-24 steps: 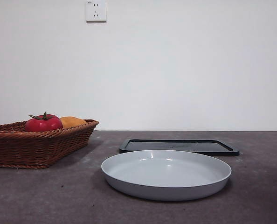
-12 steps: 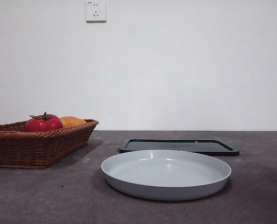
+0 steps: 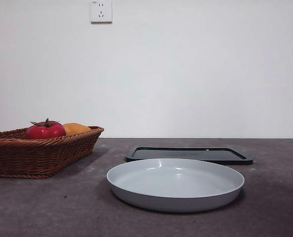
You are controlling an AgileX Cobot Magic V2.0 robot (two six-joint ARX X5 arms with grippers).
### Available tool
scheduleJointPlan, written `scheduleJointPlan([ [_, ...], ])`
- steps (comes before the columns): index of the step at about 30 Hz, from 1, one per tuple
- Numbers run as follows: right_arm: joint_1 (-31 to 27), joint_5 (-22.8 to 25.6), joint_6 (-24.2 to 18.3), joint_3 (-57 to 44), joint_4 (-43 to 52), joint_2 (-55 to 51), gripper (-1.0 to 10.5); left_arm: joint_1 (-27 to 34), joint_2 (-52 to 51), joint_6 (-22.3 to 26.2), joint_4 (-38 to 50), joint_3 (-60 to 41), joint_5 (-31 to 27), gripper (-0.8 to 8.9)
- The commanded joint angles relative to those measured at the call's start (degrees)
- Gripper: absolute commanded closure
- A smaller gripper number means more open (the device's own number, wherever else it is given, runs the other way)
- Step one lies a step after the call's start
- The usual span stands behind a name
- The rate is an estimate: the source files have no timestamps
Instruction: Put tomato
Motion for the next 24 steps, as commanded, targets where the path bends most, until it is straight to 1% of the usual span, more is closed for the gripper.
scheduleJointPlan([
  [1, 0.0, 1.0, 3.9, 5.0, -2.9, 2.1, 9.4, 0.1, 4.3, -1.0, -0.7, 5.9, 0.0, 7.95],
  [4, 0.0, 0.9, 3.8, 10.1, -5.6, 6.3, 9.4, 0.1, 10.1, -0.8, -5.1, 12.8, 0.1, 7.95],
  [7, 0.0, -0.9, 3.4, 15.2, -8.2, 11.7, 9.4, 0.0, 16.2, -0.8, -8.3, 19.4, 0.1, 7.95],
  [10, 0.1, -3.1, 2.1, 19.9, -10.6, 17.7, 9.4, -0.3, 22.1, -0.8, -9.5, 25.0, 0.7, 7.95],
  [13, 0.1, -4.6, 0.0, 24.7, -12.6, 24.0, 9.4, -0.3, 27.8, -0.8, -10.2, 29.9, 3.7, 7.95],
  [16, 0.1, -6.6, -3.6, 29.4, -13.5, 30.3, 9.4, -0.5, 33.6, -0.8, -12.4, 34.5, 6.2, 7.95],
  [18, 0.1, -8.9, -6.1, 32.6, -13.5, 34.6, 9.4, -0.7, 37.1, -0.7, -13.8, 37.2, 8.3, 7.95],
  [20, 0.1, -12.3, -9.0, 36.0, -13.4, 39.0, 9.4, -0.9, 40.7, -0.3, -14.9, 39.6, 12.3, 7.95],
  [23, 0.1, -17.0, -11.4, 40.3, -13.9, 44.5, 9.4, -1.4, 45.7, 1.4, -16.7, 42.9, 17.9, 7.95],
  [24, 0.1, -18.4, -11.8, 41.4, -14.0, 45.9, 9.4, -1.6, 47.2, 1.8, -17.4, 43.8, 18.8, 7.95],
])
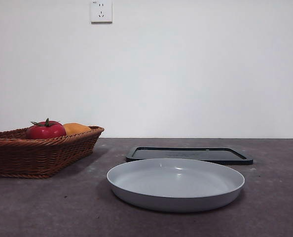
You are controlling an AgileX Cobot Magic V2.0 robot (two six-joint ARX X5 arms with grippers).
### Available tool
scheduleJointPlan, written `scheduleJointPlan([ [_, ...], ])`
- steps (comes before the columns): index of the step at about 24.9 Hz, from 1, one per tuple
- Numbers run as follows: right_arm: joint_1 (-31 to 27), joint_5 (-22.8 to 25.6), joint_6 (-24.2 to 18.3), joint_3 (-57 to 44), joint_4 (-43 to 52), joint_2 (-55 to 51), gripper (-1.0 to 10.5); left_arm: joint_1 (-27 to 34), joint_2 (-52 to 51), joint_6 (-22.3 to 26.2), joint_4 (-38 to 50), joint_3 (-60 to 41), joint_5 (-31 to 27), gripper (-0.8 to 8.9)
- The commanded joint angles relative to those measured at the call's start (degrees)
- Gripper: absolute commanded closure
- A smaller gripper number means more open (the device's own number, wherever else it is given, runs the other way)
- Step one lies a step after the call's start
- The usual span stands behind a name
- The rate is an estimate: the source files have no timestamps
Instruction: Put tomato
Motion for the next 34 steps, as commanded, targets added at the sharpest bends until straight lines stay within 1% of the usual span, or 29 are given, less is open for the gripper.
scheduleJointPlan([
  [1, 0.0, -4.5, -4.2, 3.8, -0.2, 4.6, 9.4, -0.7, 4.6, 2.7, -1.9, 3.9, 3.7, 7.95],
  [4, 0.1, -7.0, -6.3, 5.5, 0.0, 8.0, 9.4, -1.7, 8.7, 3.3, -4.3, 6.1, 4.4, 7.95],
  [7, 0.3, -6.9, -8.7, 5.7, 0.4, 9.8, 9.4, -2.3, 11.5, 3.8, -4.2, 6.3, 4.7, 7.94],
  [10, 0.3, -6.5, -9.0, 5.7, 0.4, 10.5, 9.4, -2.4, 13.7, 3.8, -4.2, 6.3, 4.7, 7.93],
  [12, 0.3, -6.5, -9.2, 5.7, 0.4, 10.5, 9.3, -2.4, 14.7, 3.8, -4.2, 6.3, 4.7, 7.74],
  [13, 0.3, -6.5, -9.6, 5.7, 0.4, 10.5, 9.3, -2.4, 15.2, 3.8, -4.2, 6.3, 4.7, 7.47],
  [14, 0.3, -6.6, -9.9, 5.7, 0.4, 10.5, 9.2, -2.4, 15.5, 3.8, -4.2, 6.3, 4.7, 6.87],
  [15, 0.3, -6.7, -10.0, 5.7, 0.4, 10.5, 8.8, -2.4, 15.7, 3.8, -4.2, 6.3, 4.7, 6.16],
  [17, 0.3, -6.9, -9.9, 5.7, 0.4, 10.5, 7.1, -2.4, 15.9, 3.8, -4.2, 6.3, 4.7, 4.15],
  [19, 0.3, -7.4, -9.8, 5.7, 0.4, 10.5, 4.4, -2.4, 15.9, 3.8, -4.0, 6.3, 4.7, 2.02],
  [20, 0.3, -7.7, -9.7, 5.7, 0.4, 10.5, 3.3, -2.4, 15.9, 3.8, -3.9, 6.3, 4.7, 1.43],
  [21, 0.3, -7.6, -9.7, 5.7, 0.4, 10.5, 2.4, -2.4, 15.9, 3.8, -3.7, 6.3, 4.7, 1.05],
  [22, 0.3, -7.6, -9.7, 5.7, 0.4, 10.5, 2.0, -2.4, 15.9, 3.6, -3.6, 6.3, 4.7, 0.89],
  [23, 0.3, -7.6, -9.7, 5.7, 0.4, 10.5, 1.9, -2.4, 15.9, 3.5, -3.4, 6.3, 4.7, 0.91],
  [32, 0.3, -7.6, -9.7, 5.7, 0.4, 10.4, 1.9, -2.4, 16.9, 3.1, -3.5, 6.4, 4.6, 0.94],
  [34, 0.3, -7.6, -9.7, 5.7, 0.4, 10.4, 1.9, -2.4, 18.8, 3.2, -5.0, 7.1, 3.0, 0.94],
])
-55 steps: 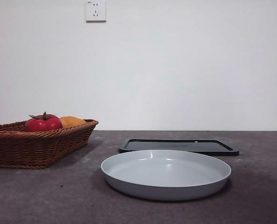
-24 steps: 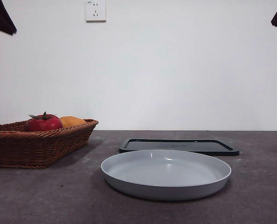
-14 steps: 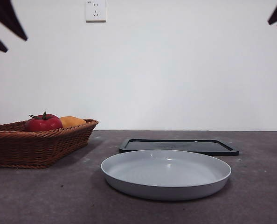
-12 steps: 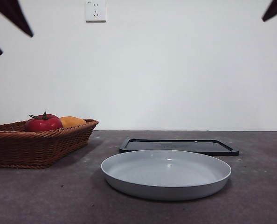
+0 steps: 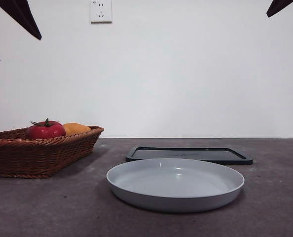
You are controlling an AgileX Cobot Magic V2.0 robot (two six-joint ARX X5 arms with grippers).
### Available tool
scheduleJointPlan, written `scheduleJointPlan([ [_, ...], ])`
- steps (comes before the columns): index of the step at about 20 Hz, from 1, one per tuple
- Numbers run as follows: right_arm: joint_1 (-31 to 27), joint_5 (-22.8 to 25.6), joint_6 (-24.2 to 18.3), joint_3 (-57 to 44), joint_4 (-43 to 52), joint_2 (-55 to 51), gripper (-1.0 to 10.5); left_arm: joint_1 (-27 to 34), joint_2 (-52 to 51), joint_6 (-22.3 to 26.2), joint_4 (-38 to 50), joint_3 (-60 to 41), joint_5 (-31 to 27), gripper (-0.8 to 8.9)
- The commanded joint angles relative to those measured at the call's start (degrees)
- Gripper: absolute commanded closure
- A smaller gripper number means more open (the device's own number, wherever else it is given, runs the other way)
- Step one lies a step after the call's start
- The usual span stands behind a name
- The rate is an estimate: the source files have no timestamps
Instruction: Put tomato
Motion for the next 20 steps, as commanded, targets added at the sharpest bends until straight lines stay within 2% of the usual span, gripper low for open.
scheduleJointPlan([
  [1, 0.2, 0.0, -0.6, 0.7, 0.5, 0.2, 1.9, -0.1, 3.6, 0.2, -2.5, 2.7, -2.9, 0.94],
  [9, 0.2, 0.0, -0.6, 0.7, 0.5, 0.2, 1.9, -0.2, 26.8, 1.4, -14.4, 22.4, -5.0, 0.94],
  [17, 0.2, 0.0, -0.6, 0.7, 0.5, 0.2, 1.9, -2.5, 43.7, 3.3, -15.8, 34.2, -6.0, 0.94],
  [20, 0.2, 0.0, -0.6, 0.7, 0.5, 0.2, 1.9, -3.9, 47.8, 3.3, -15.5, 35.7, -9.6, 0.94],
])
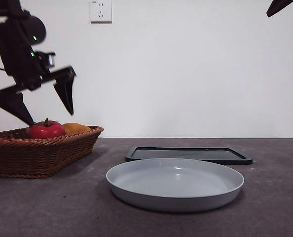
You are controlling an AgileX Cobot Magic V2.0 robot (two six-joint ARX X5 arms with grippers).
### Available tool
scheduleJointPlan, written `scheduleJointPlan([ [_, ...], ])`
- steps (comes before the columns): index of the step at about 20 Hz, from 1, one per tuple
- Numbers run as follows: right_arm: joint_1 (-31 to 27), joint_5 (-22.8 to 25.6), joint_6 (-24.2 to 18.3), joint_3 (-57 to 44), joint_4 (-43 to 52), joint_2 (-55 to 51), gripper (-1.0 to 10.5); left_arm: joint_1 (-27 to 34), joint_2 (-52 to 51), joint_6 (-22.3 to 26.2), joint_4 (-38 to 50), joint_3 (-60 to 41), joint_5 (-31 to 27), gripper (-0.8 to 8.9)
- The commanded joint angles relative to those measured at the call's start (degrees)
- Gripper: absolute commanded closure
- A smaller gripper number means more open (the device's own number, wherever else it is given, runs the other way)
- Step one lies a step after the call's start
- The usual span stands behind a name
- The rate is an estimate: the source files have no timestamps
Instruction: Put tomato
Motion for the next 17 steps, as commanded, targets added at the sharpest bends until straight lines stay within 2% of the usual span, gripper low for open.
scheduleJointPlan([
  [1, 0.2, 0.0, -0.6, 0.7, 0.4, 0.2, 1.9, -0.9, 3.3, 1.3, 0.4, 1.5, -3.8, 0.94],
  [3, 0.2, 0.0, -0.6, 0.7, 0.4, 0.2, 1.9, -1.5, 4.6, 1.6, 0.3, 1.5, -7.4, 0.94],
  [7, 0.2, 0.0, -0.6, 0.7, 0.4, 0.2, 1.9, -1.6, 7.1, 1.5, -0.3, 1.5, -7.6, 1.18],
  [11, 0.2, 0.0, -0.6, 0.7, 0.4, 0.2, 1.9, -1.6, 7.4, 1.5, -1.0, 1.5, -7.6, 4.88],
  [14, 0.2, 0.0, -0.6, 0.7, 0.4, 0.2, 1.9, -1.6, 7.4, 1.5, -1.8, 1.9, -7.5, 5.33],
  [17, 0.2, 0.0, -0.6, 0.7, 0.4, 0.2, 1.9, -1.6, 7.4, 0.8, -8.3, 5.8, -6.2, 5.33],
])
